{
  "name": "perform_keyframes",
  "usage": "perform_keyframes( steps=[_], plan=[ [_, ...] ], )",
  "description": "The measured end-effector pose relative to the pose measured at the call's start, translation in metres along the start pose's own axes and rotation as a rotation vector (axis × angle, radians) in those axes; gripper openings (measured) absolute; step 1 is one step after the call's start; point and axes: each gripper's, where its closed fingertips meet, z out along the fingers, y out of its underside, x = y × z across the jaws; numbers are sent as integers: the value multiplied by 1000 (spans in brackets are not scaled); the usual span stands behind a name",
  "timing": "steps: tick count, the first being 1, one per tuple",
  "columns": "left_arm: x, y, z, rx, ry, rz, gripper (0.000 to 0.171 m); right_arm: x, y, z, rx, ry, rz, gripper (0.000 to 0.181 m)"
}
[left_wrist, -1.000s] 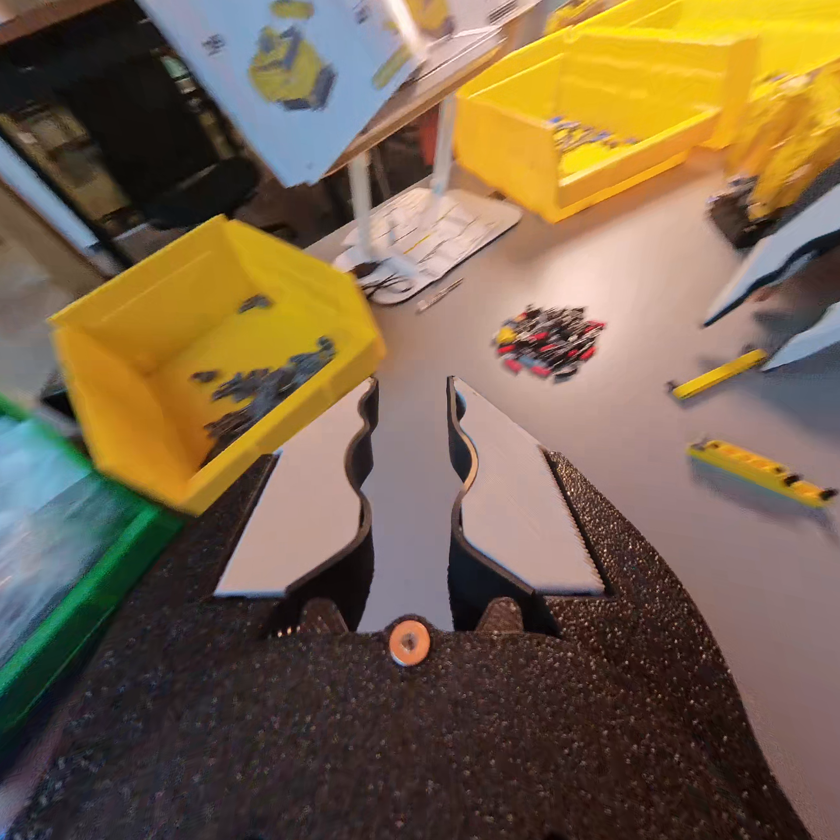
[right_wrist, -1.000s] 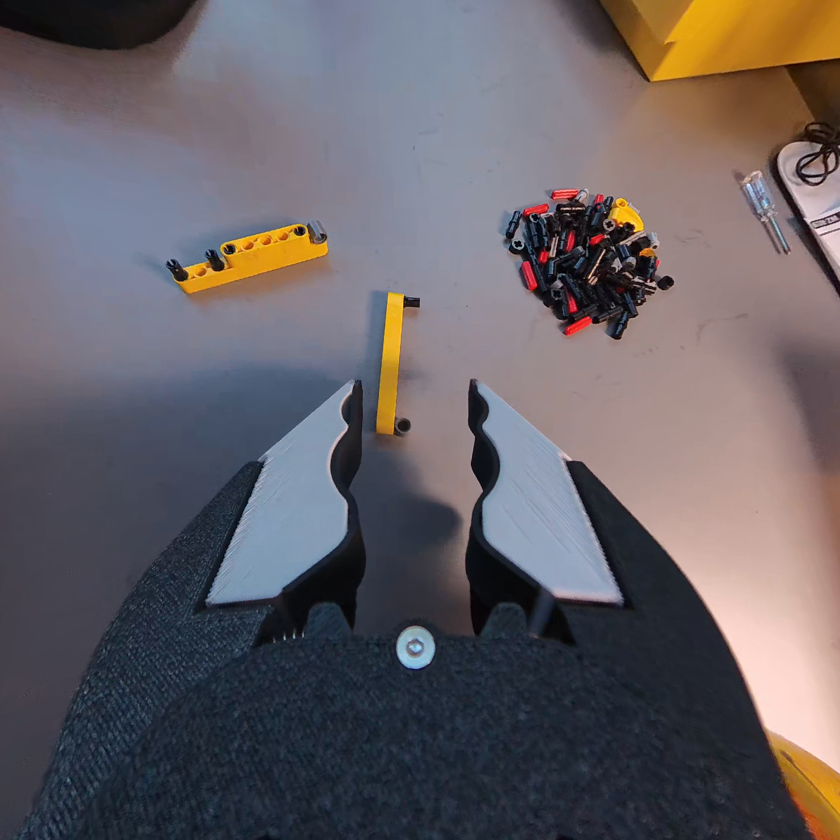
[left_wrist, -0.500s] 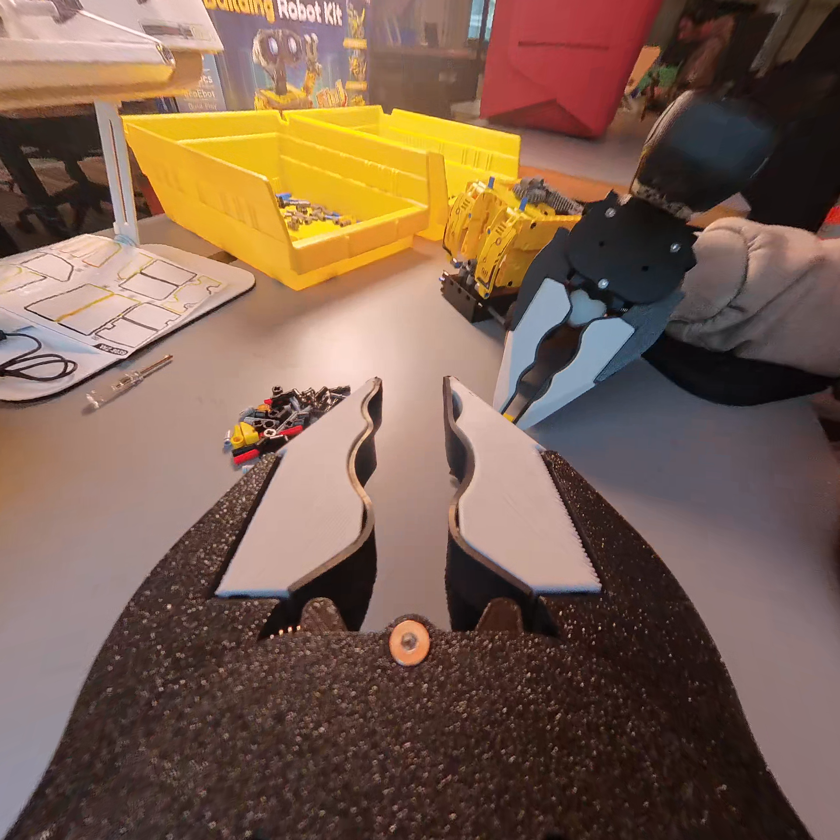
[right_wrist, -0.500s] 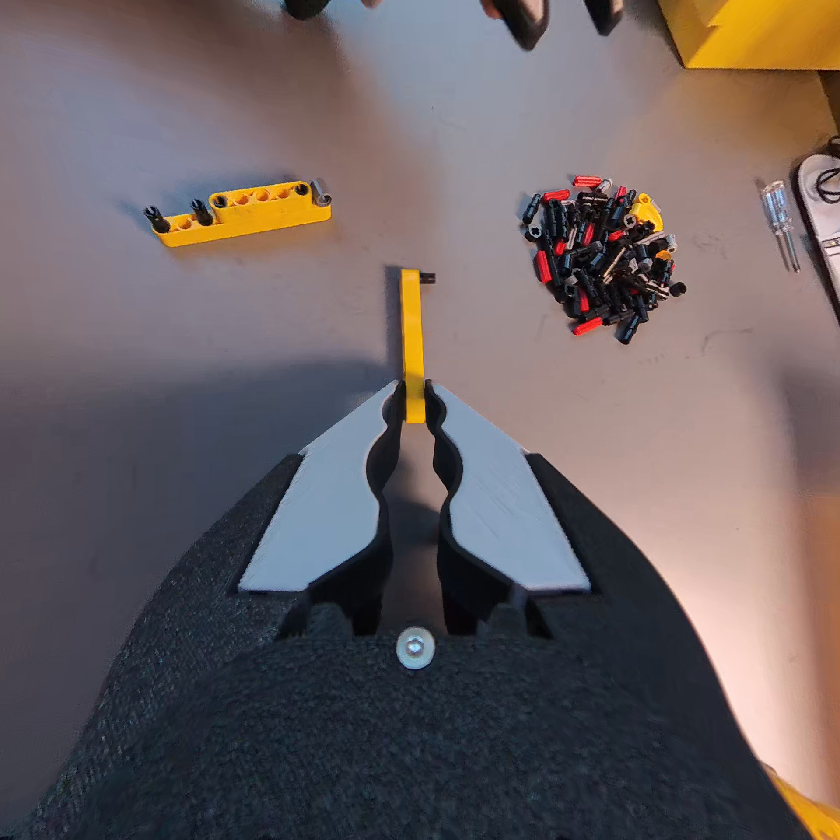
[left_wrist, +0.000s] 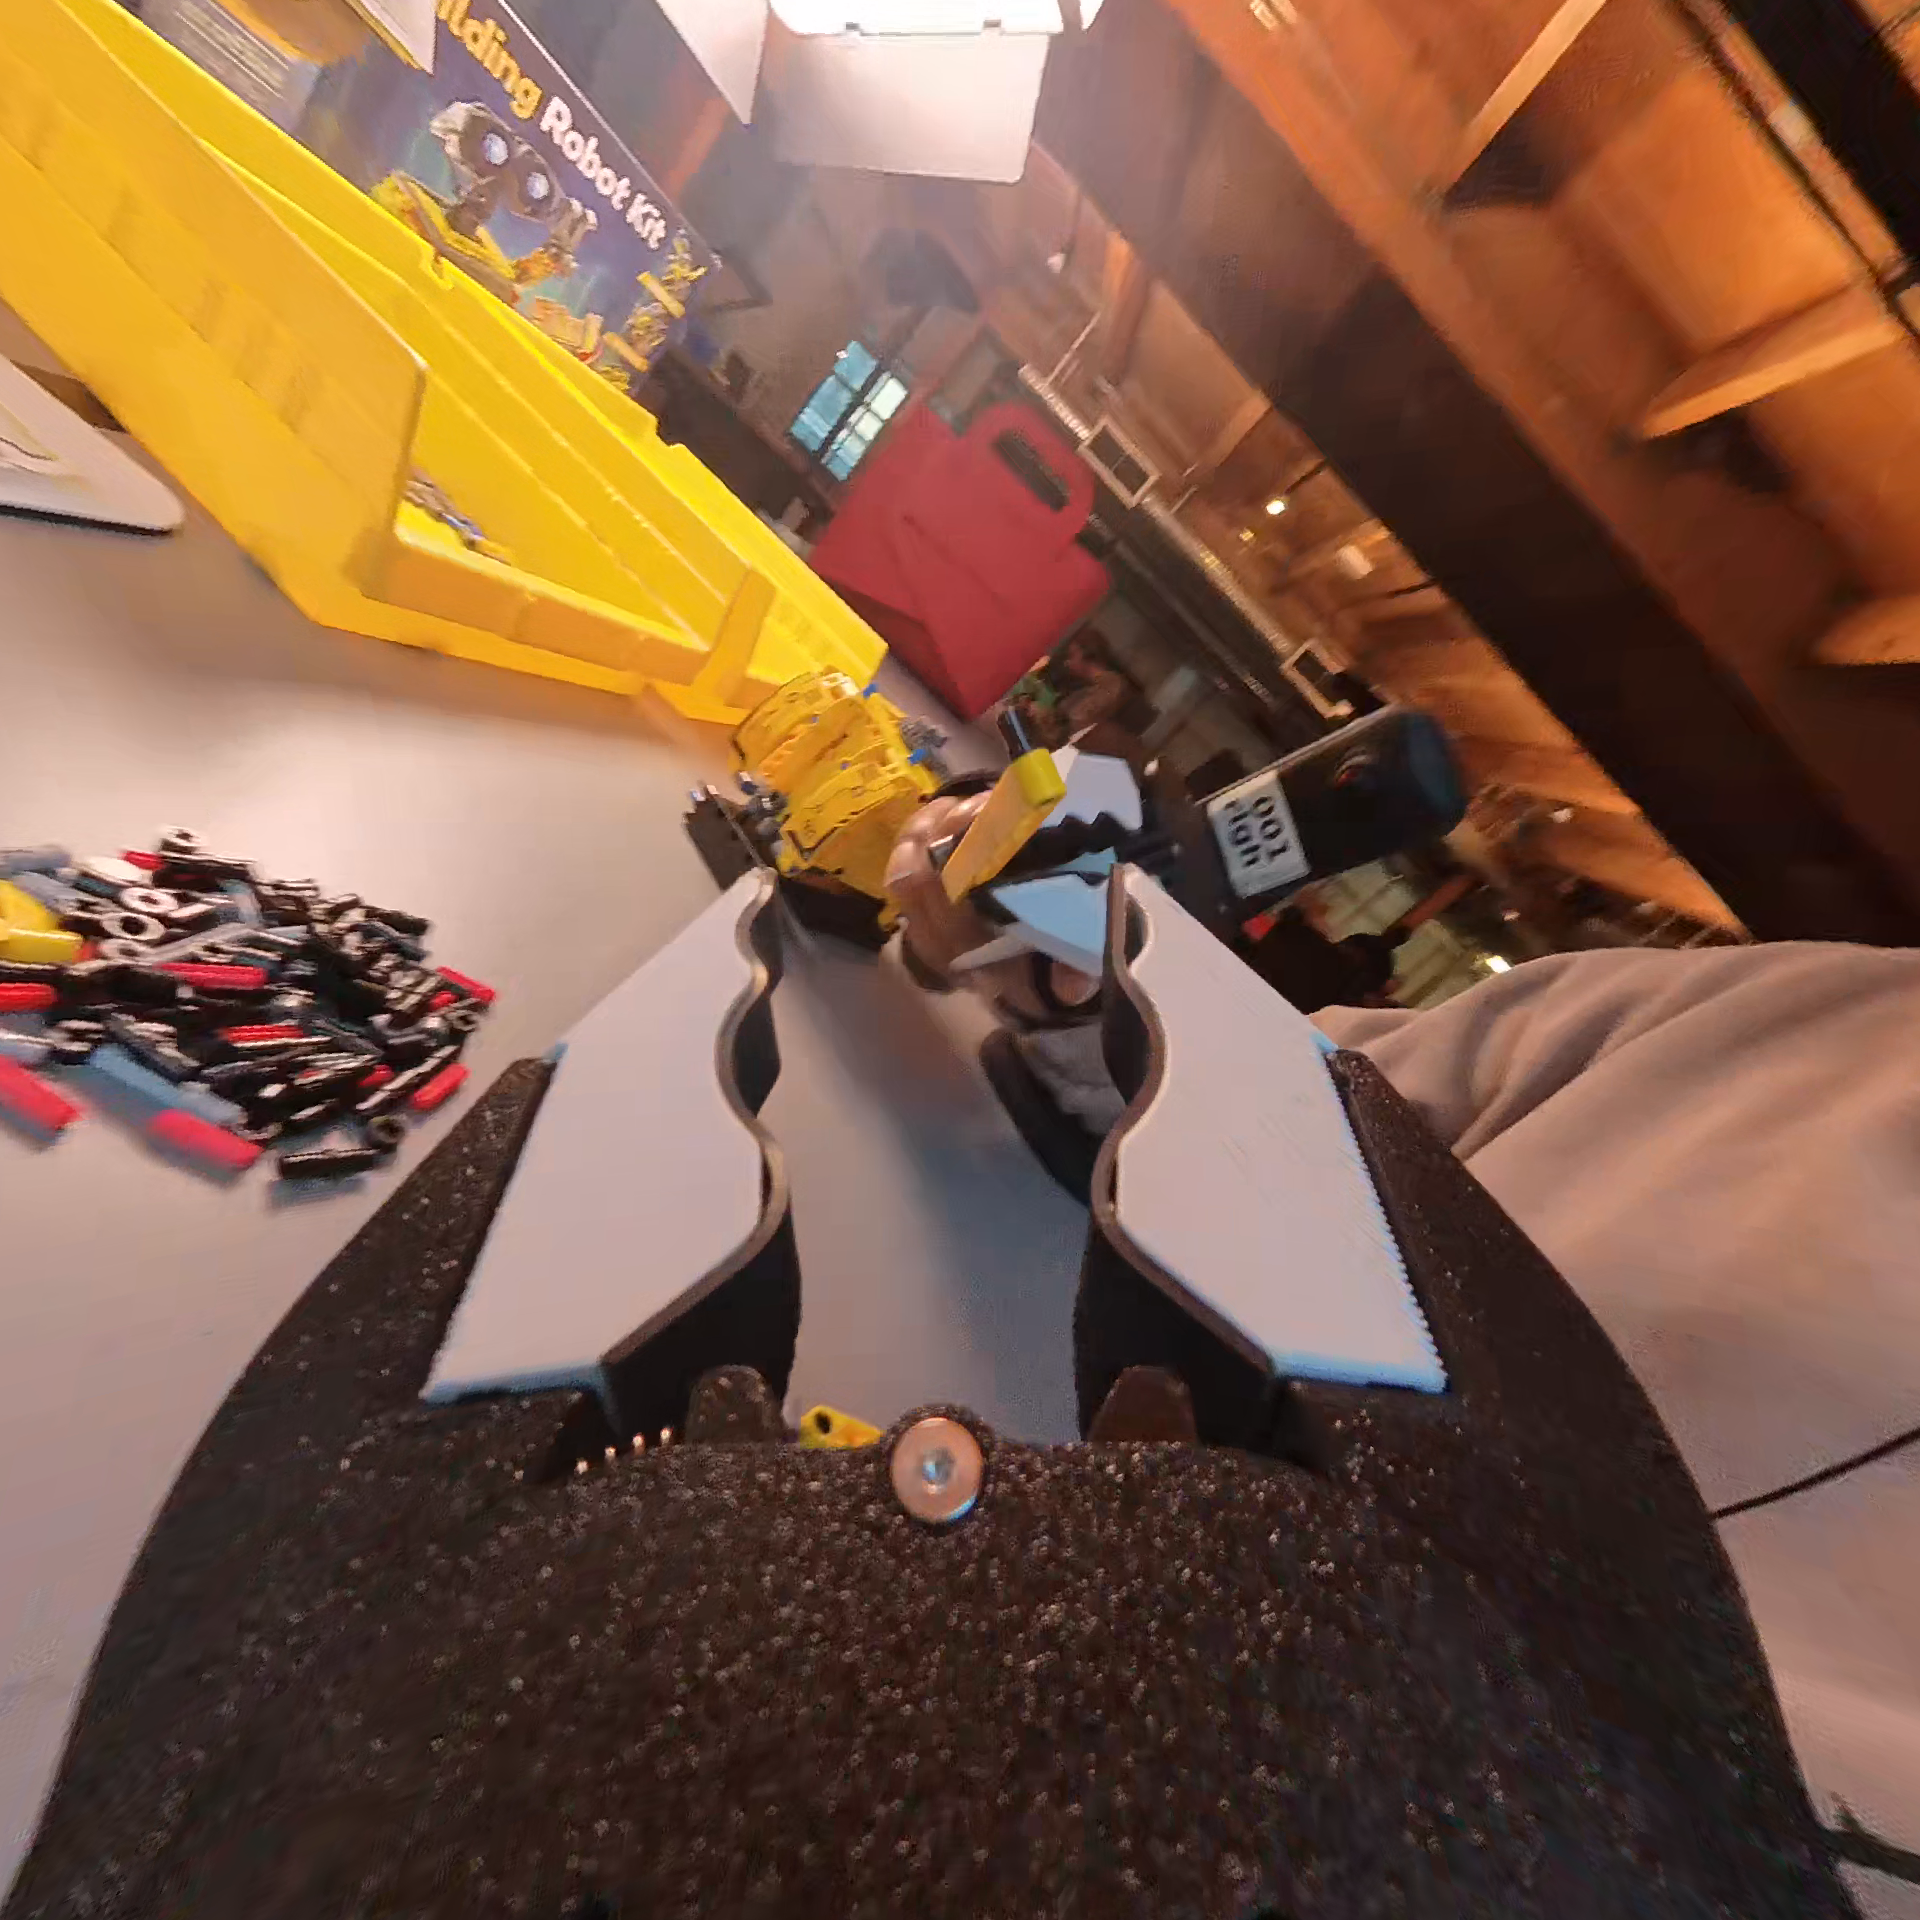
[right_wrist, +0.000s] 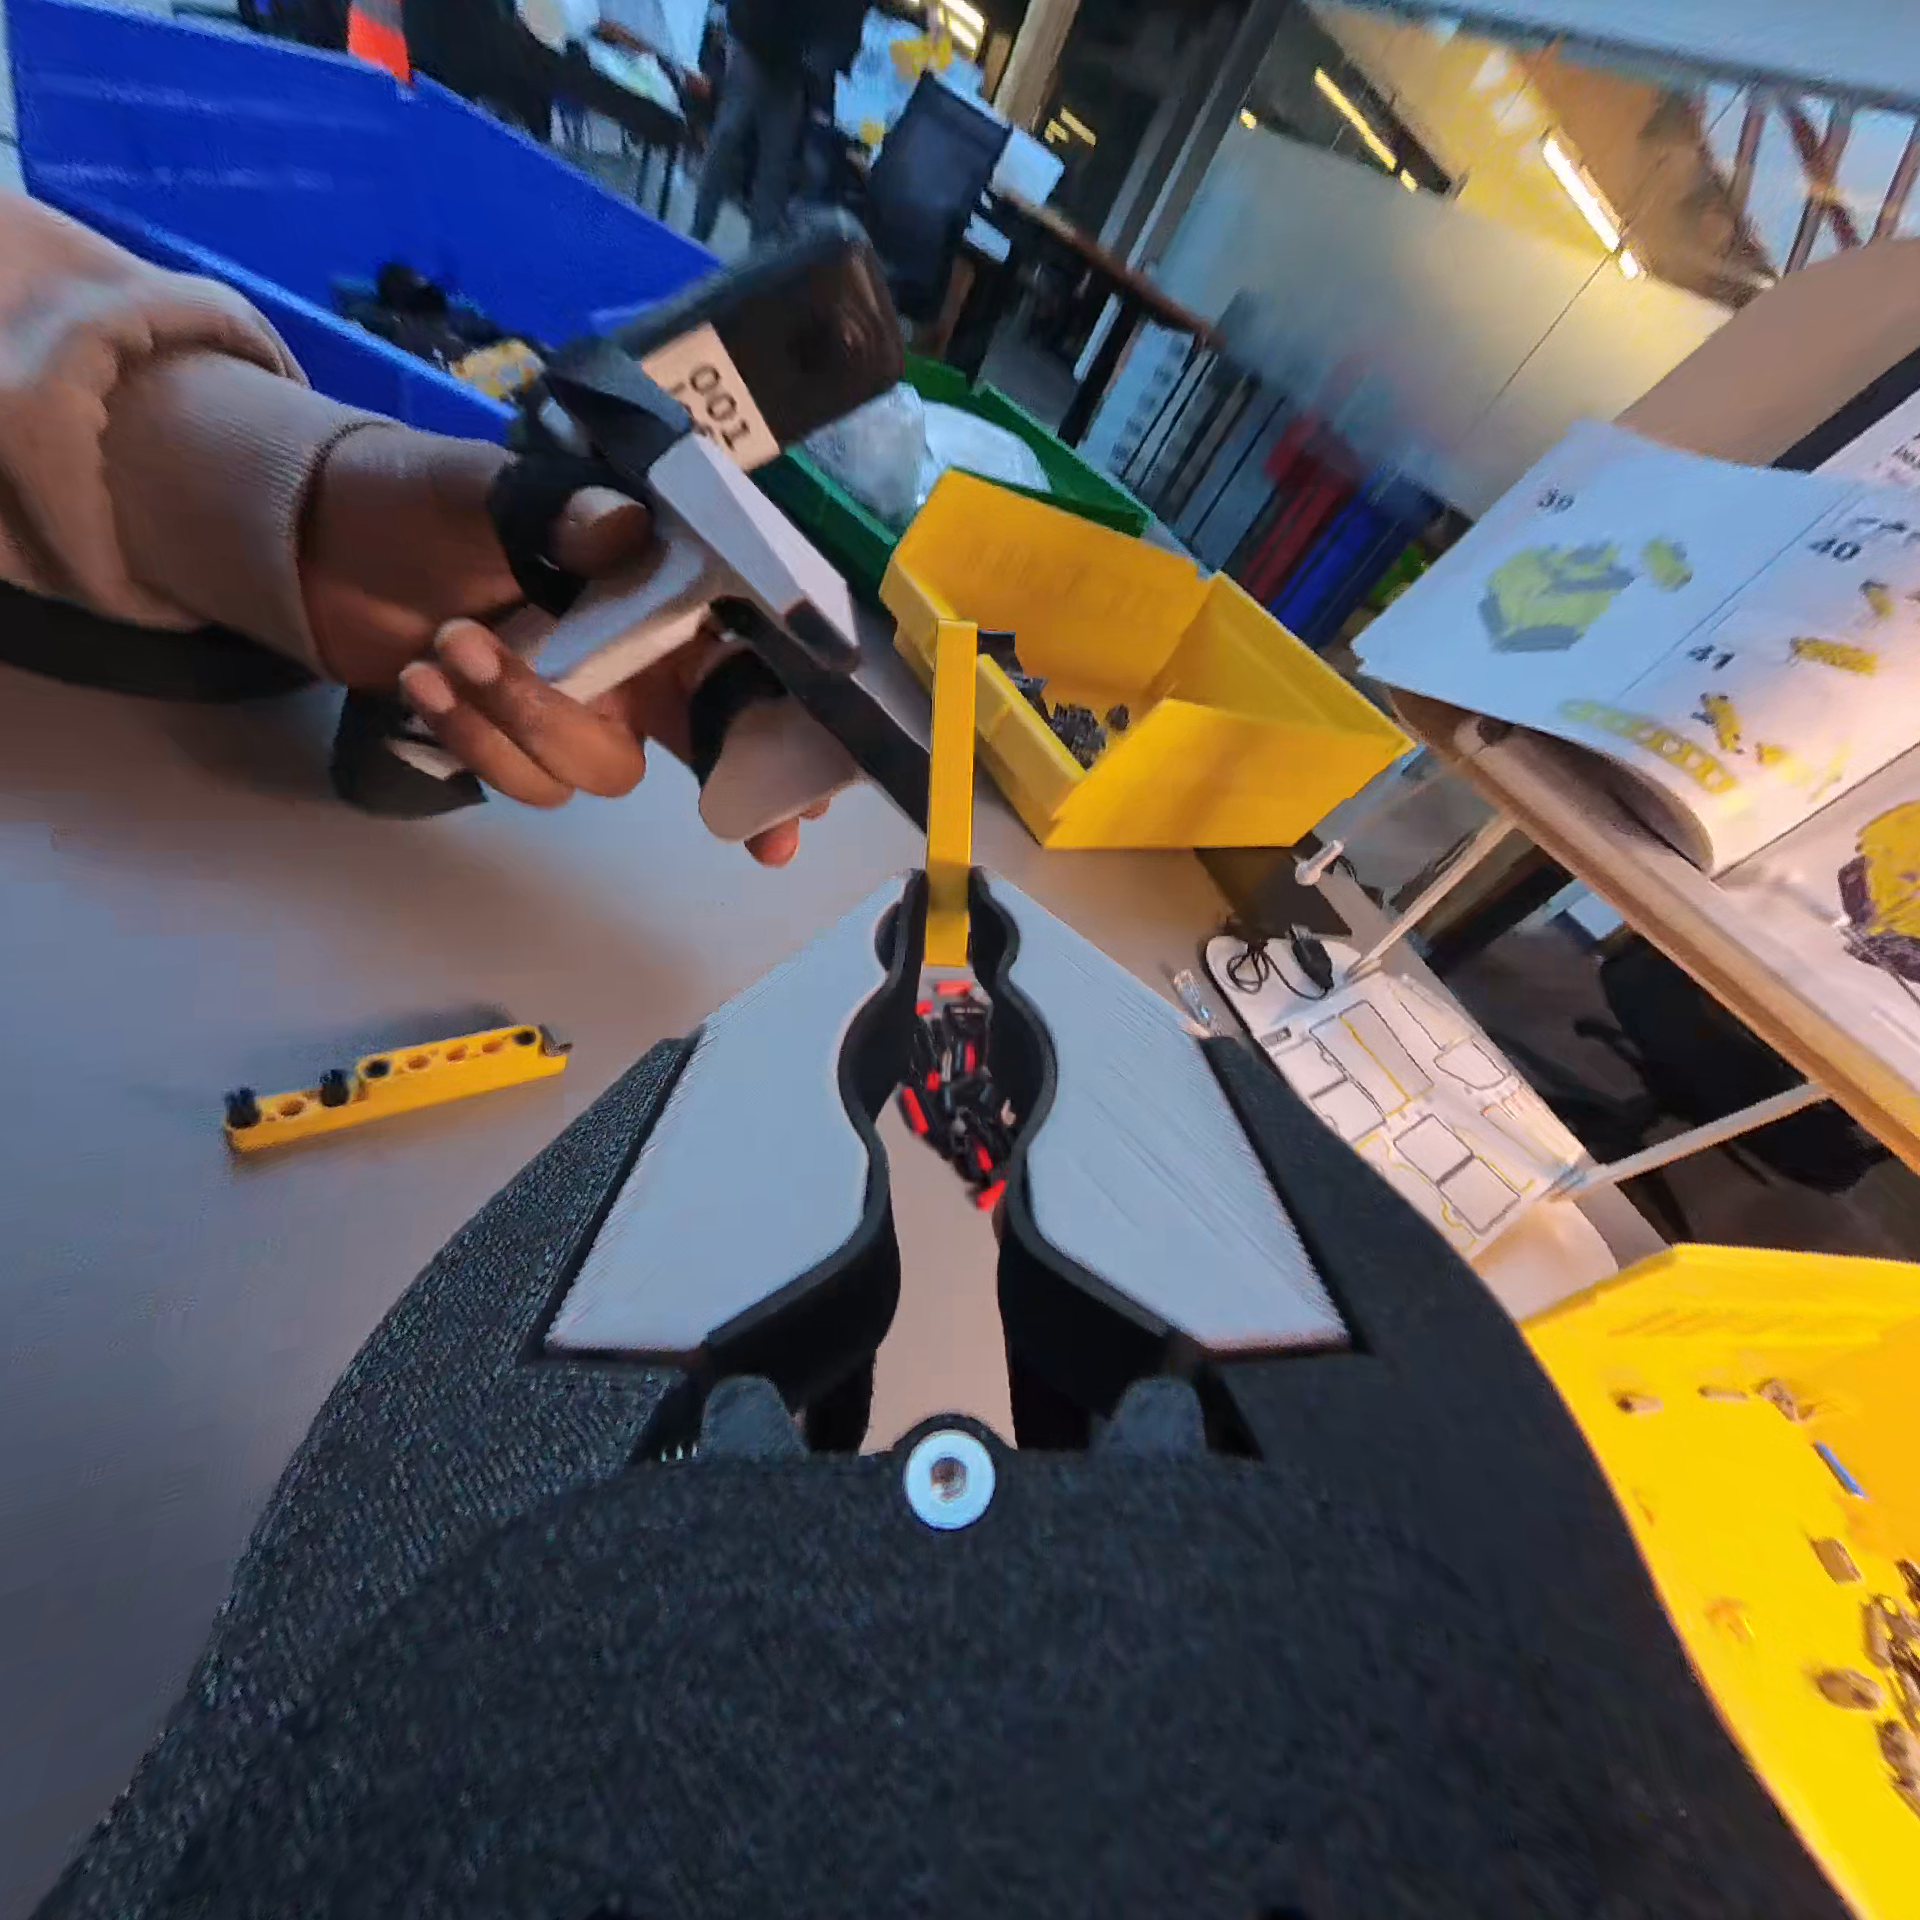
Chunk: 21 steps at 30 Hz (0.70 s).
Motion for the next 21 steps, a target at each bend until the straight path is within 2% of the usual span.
perform_keyframes(
  steps=[3,7,11,16,18,21],
  plan=[
    [12,9,4,-28,87,-24,22,-15,7,7,-8,10,-63,7],
    [2,11,2,-50,17,35,7,-22,6,8,10,26,-119,7],
    [1,13,3,-67,15,54,7,-23,6,7,22,26,-121,7],
    [5,15,3,-90,11,153,6,-26,5,5,56,-9,-60,7],
    [8,14,2,-92,19,195,6,-27,2,2,93,-48,11,7],
    [15,12,-1,-90,38,268,6,-27,-4,-2,154,-139,199,20]
  ],
)
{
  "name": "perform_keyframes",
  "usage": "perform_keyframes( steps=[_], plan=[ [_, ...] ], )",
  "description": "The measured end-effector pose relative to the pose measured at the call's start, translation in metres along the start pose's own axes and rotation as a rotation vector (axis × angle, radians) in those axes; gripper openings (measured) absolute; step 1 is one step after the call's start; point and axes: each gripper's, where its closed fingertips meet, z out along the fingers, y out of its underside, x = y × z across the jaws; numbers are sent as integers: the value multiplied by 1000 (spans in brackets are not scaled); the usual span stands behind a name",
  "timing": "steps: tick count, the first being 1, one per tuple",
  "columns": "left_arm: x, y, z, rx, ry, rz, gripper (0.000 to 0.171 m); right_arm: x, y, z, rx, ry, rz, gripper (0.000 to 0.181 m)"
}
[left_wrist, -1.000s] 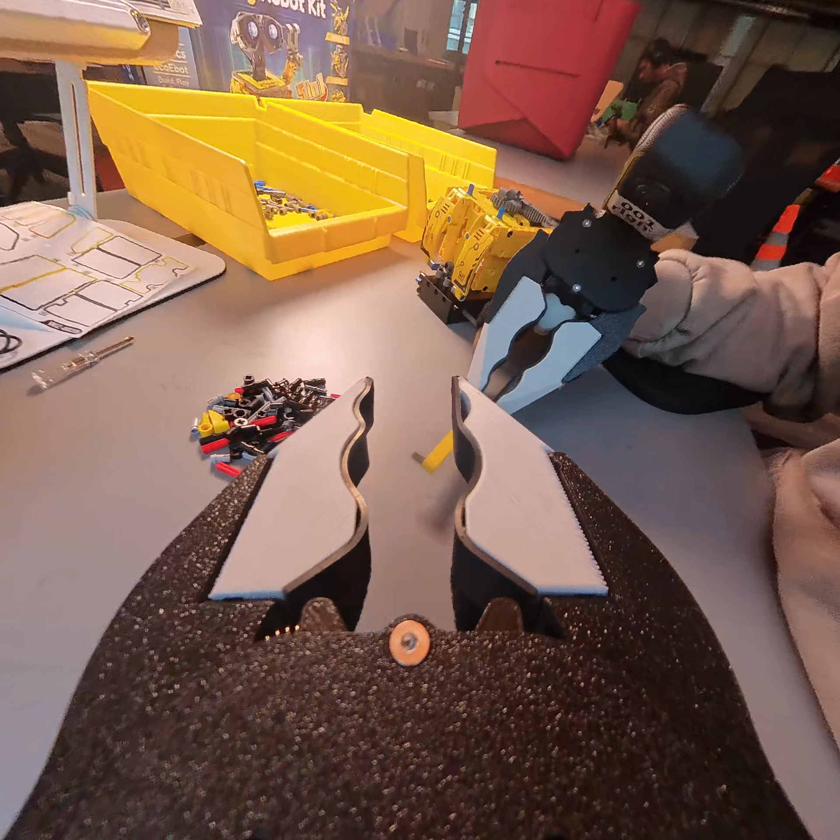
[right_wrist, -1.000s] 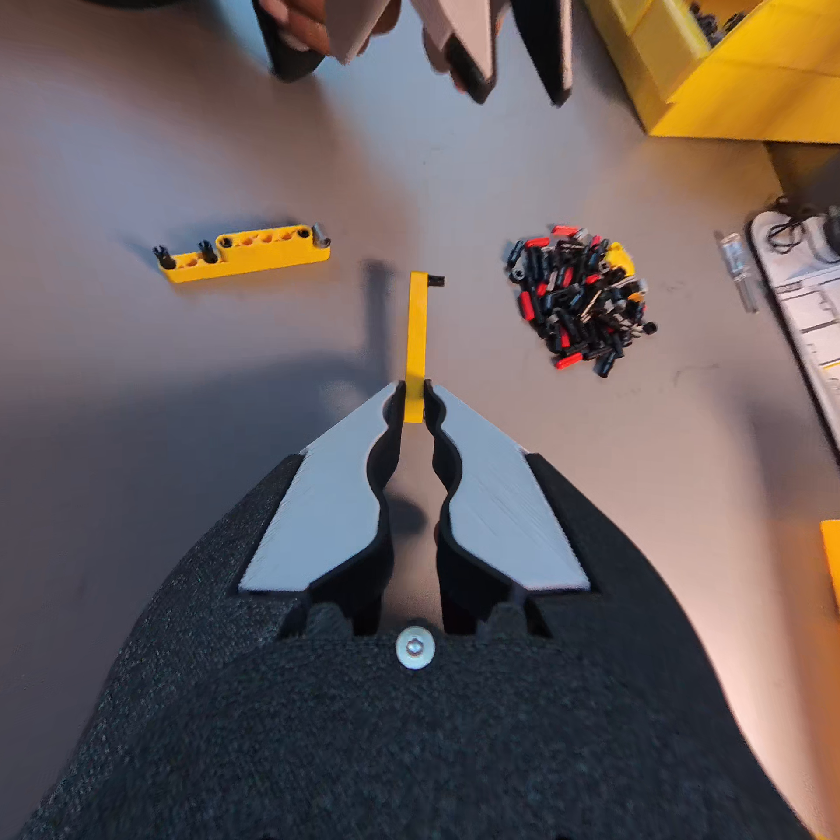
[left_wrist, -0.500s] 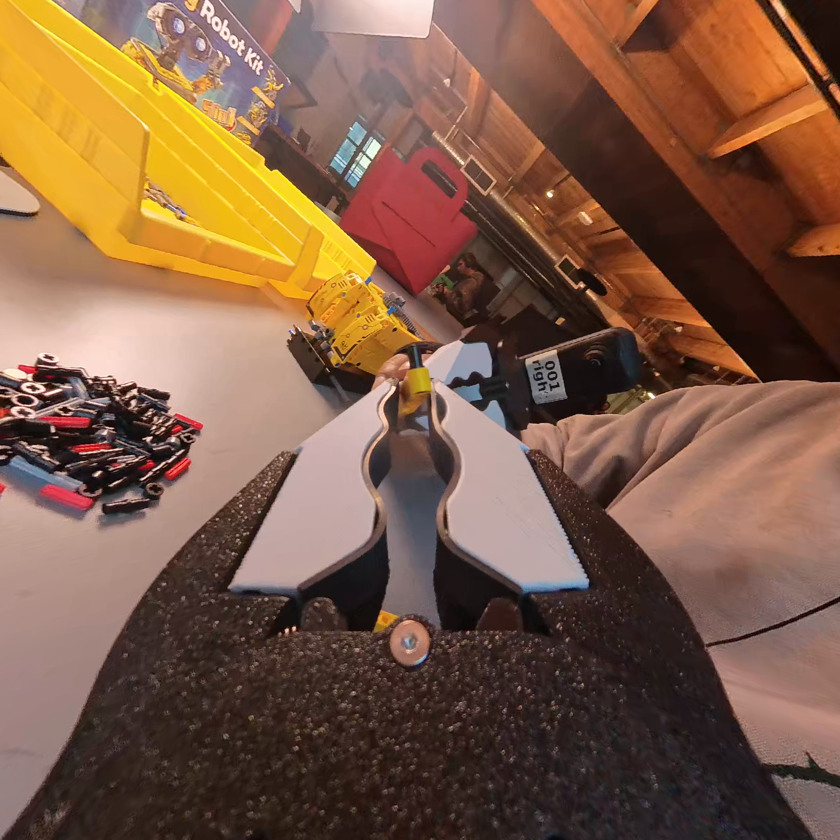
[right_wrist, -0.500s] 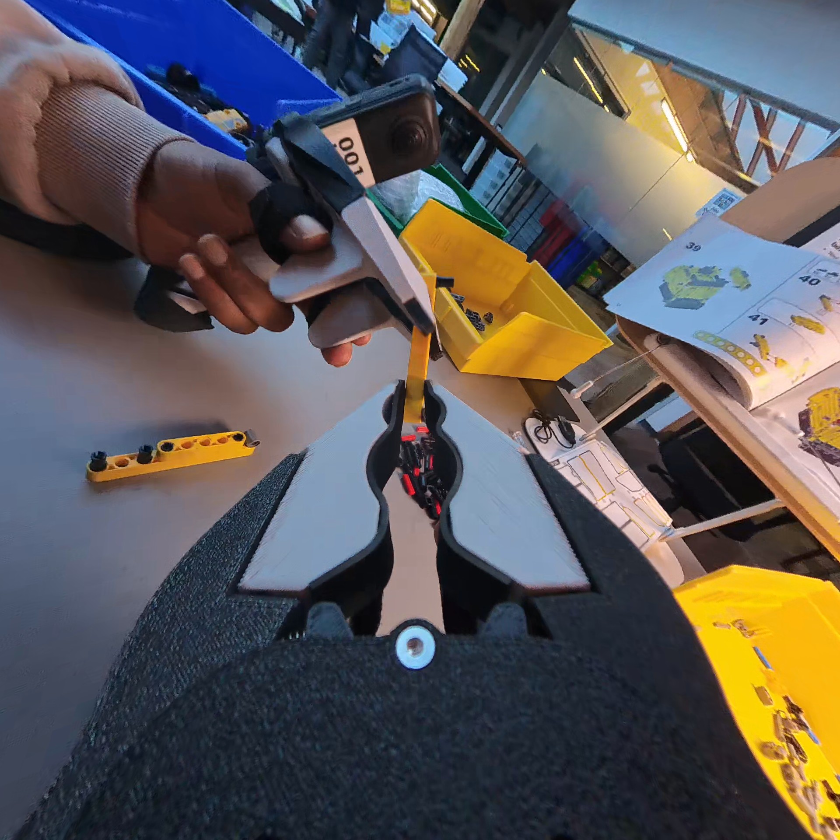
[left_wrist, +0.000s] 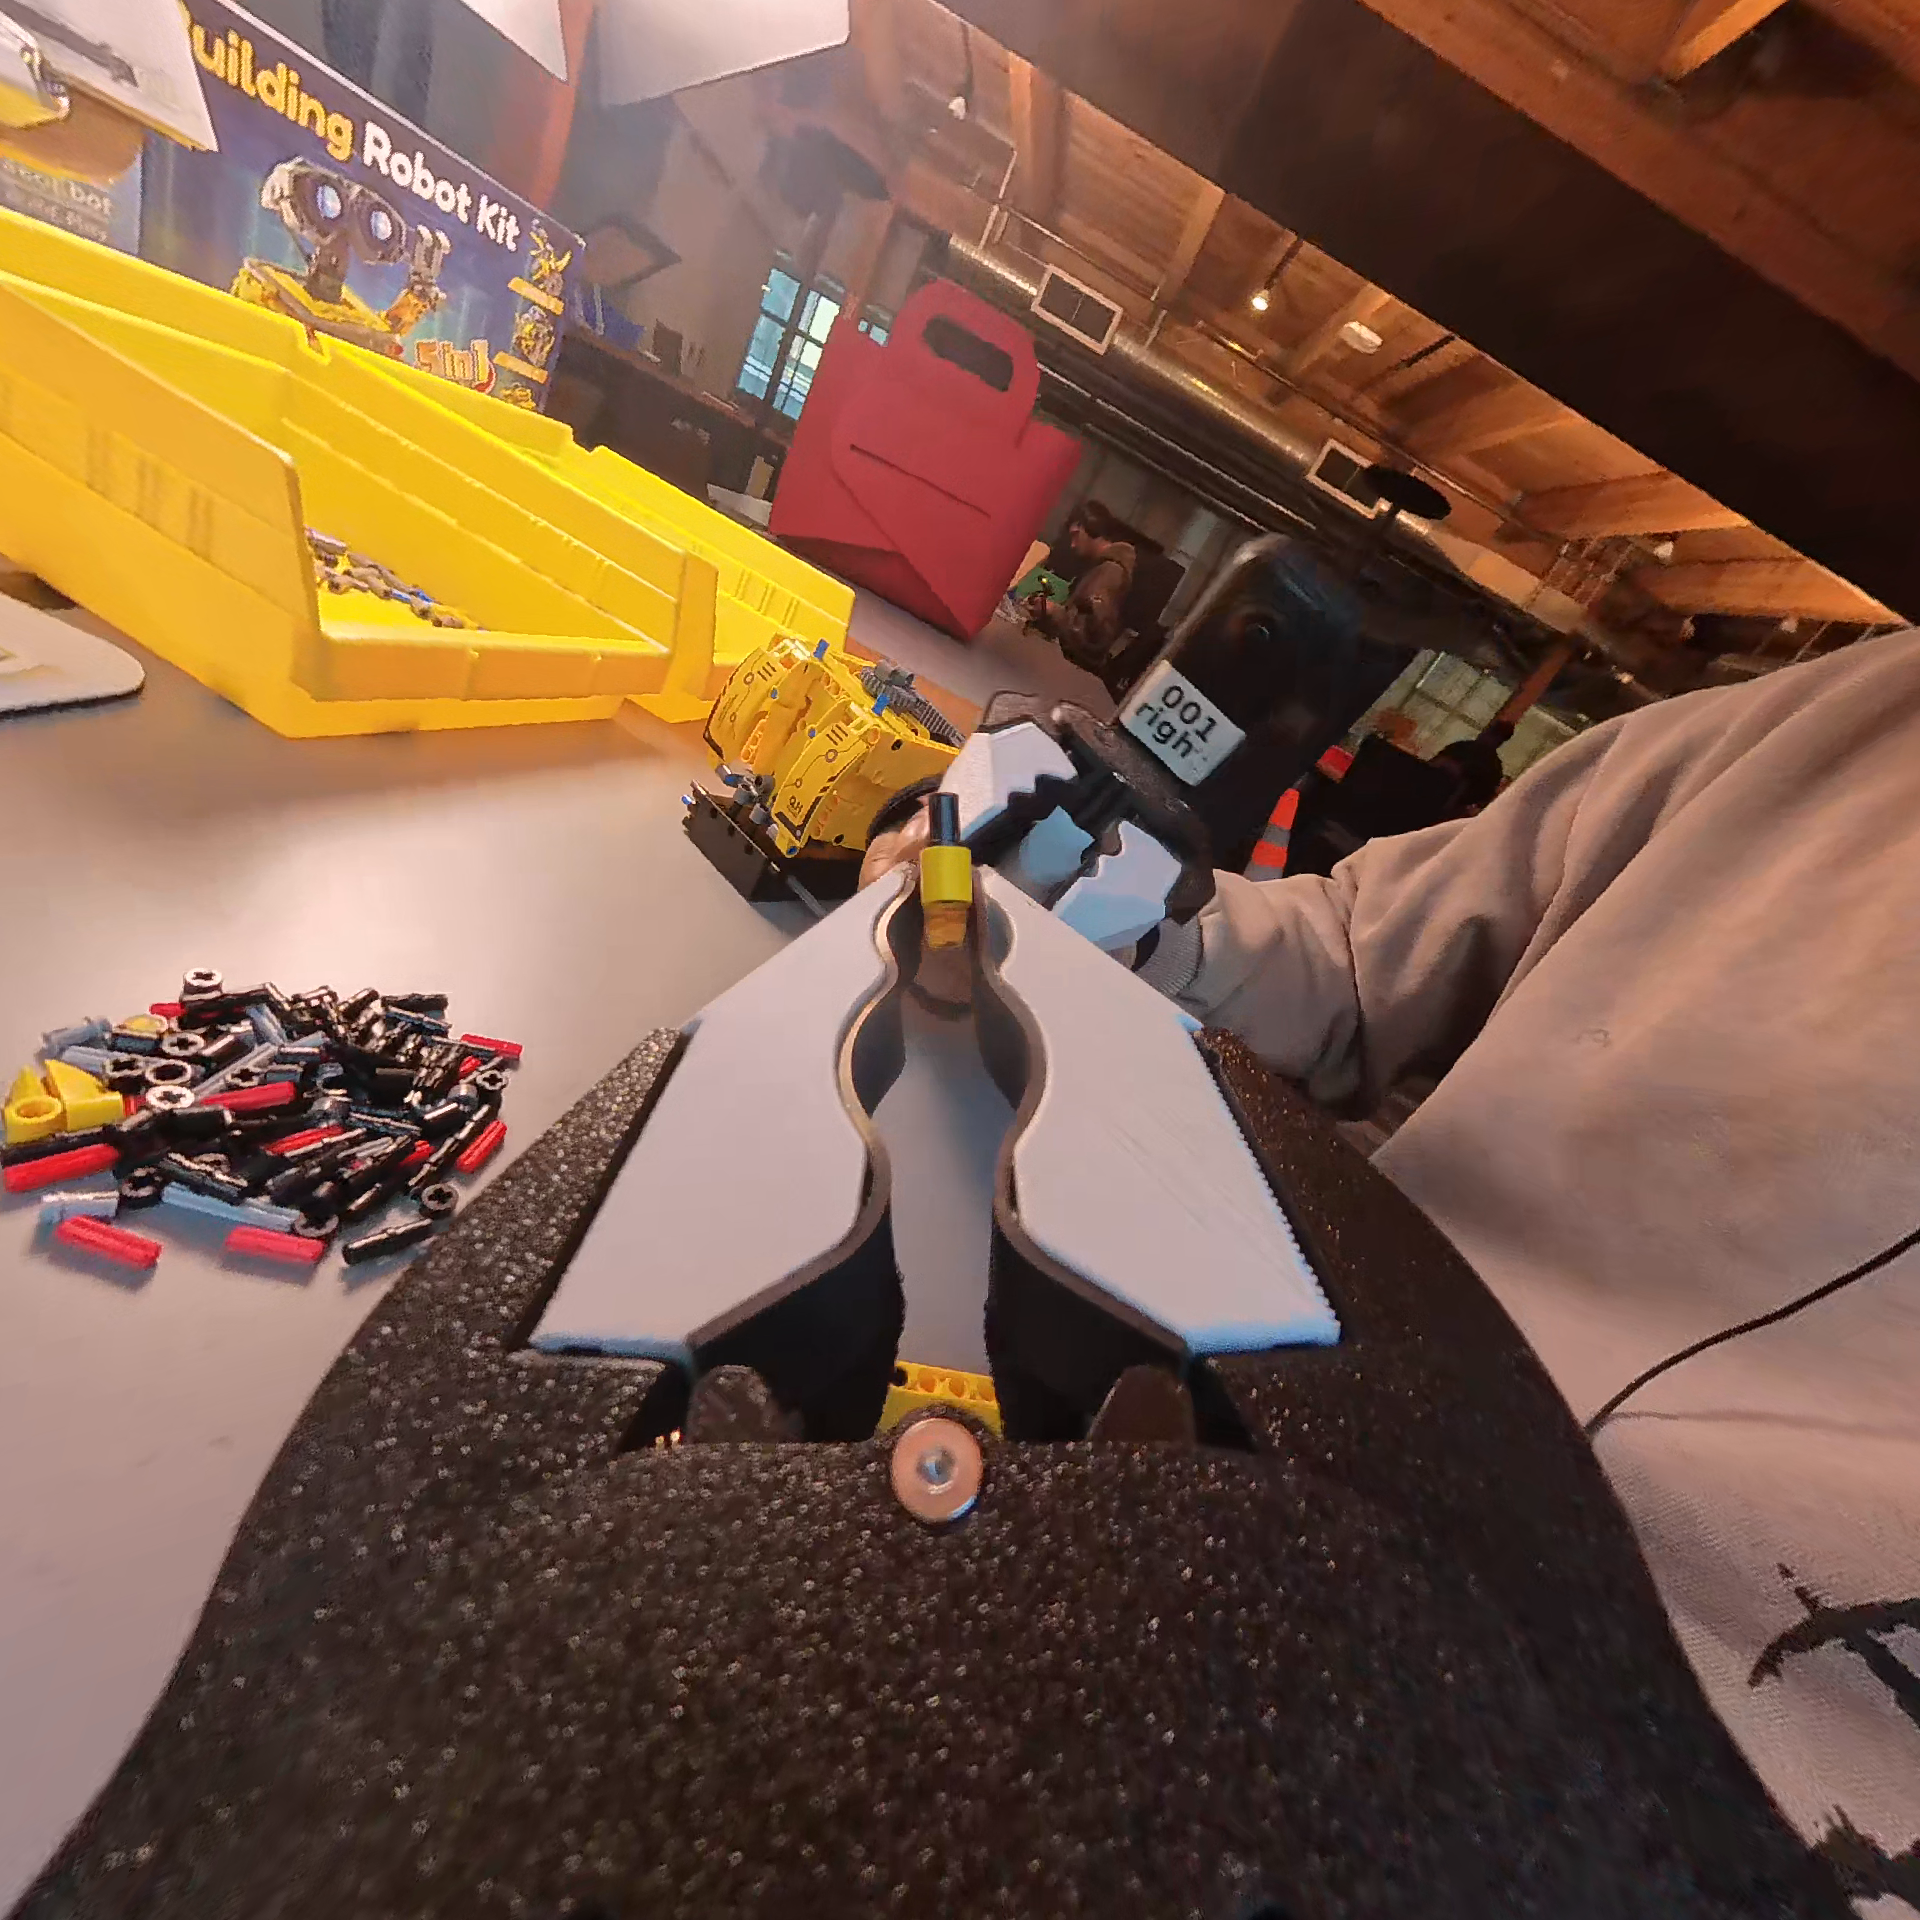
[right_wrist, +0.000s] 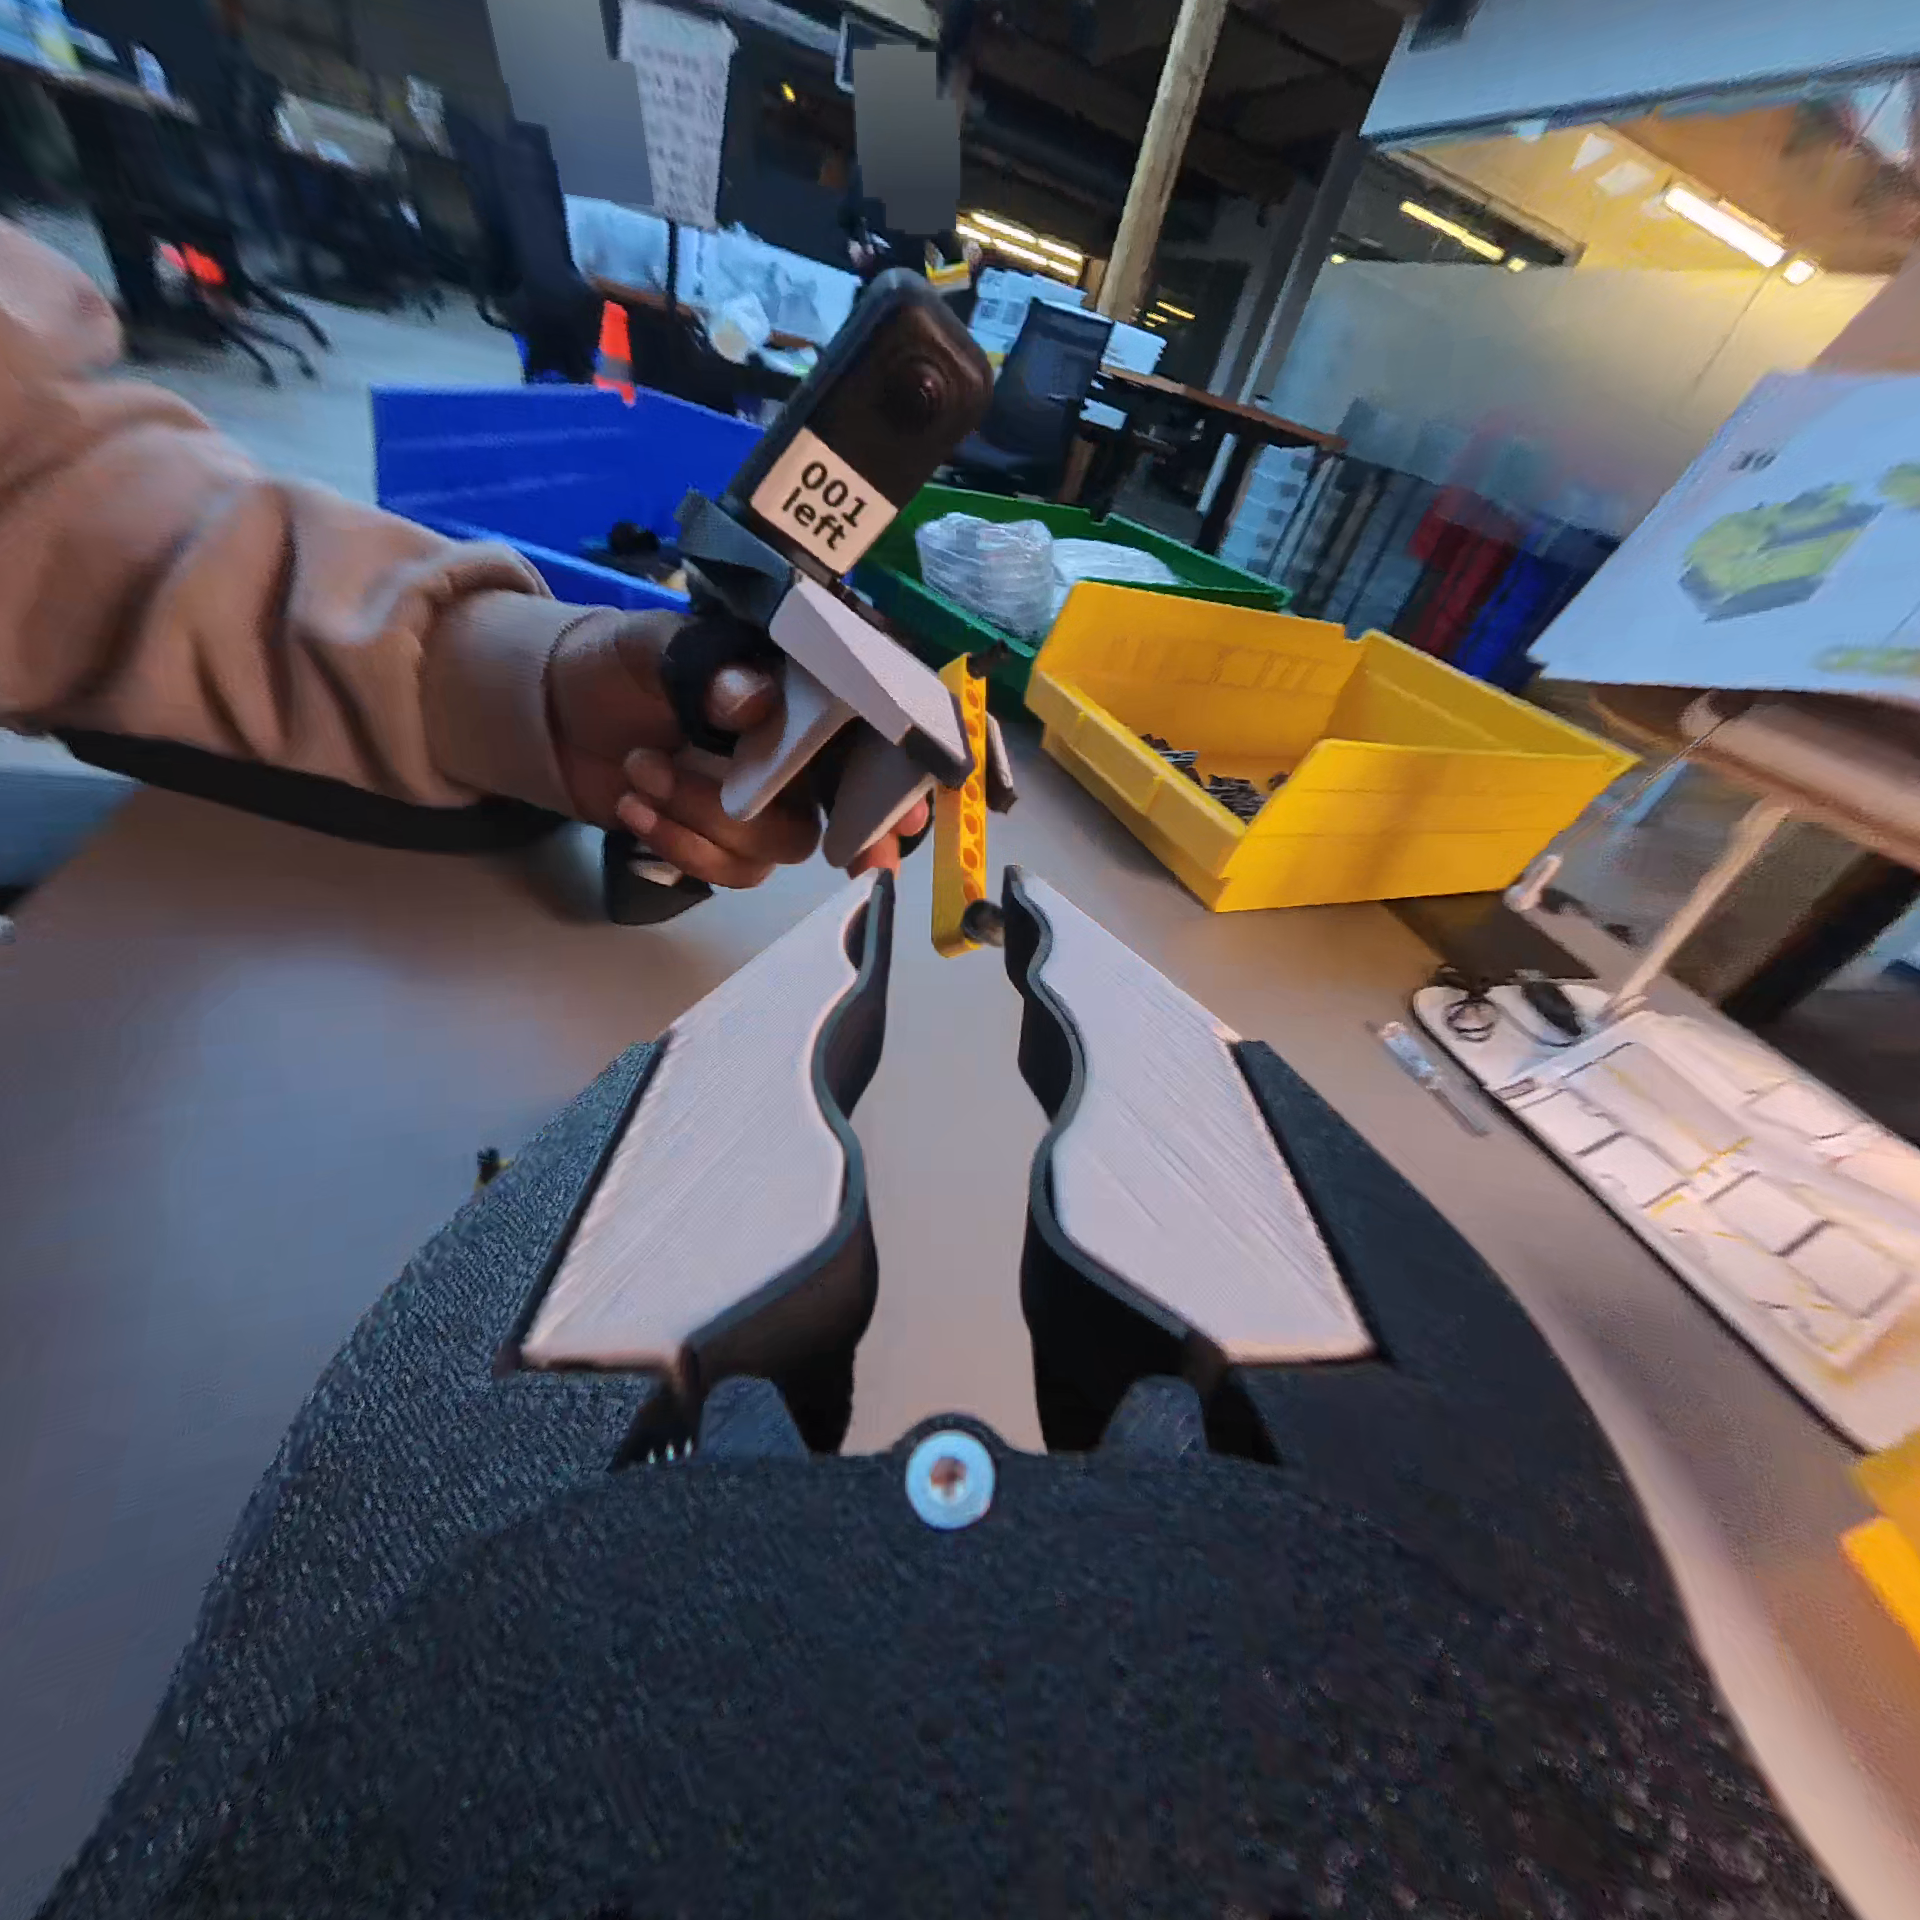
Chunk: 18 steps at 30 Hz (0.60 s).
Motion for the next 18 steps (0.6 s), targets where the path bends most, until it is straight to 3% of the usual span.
perform_keyframes(
  steps=[5,8,14,16,18],
  plan=[
    [9,-3,-1,5,22,82,6,1,-3,-4,51,-86,220,23],
    [12,-2,-1,2,36,90,6,-1,-3,-4,52,-112,257,12],
    [16,-2,1,12,39,123,7,-1,-8,-6,86,-139,323,9],
    [18,6,5,-29,34,143,15,-3,-11,-6,109,-162,361,8],
    [23,12,9,-57,50,158,10,-7,-14,-5,118,-188,375,7]
  ],
)
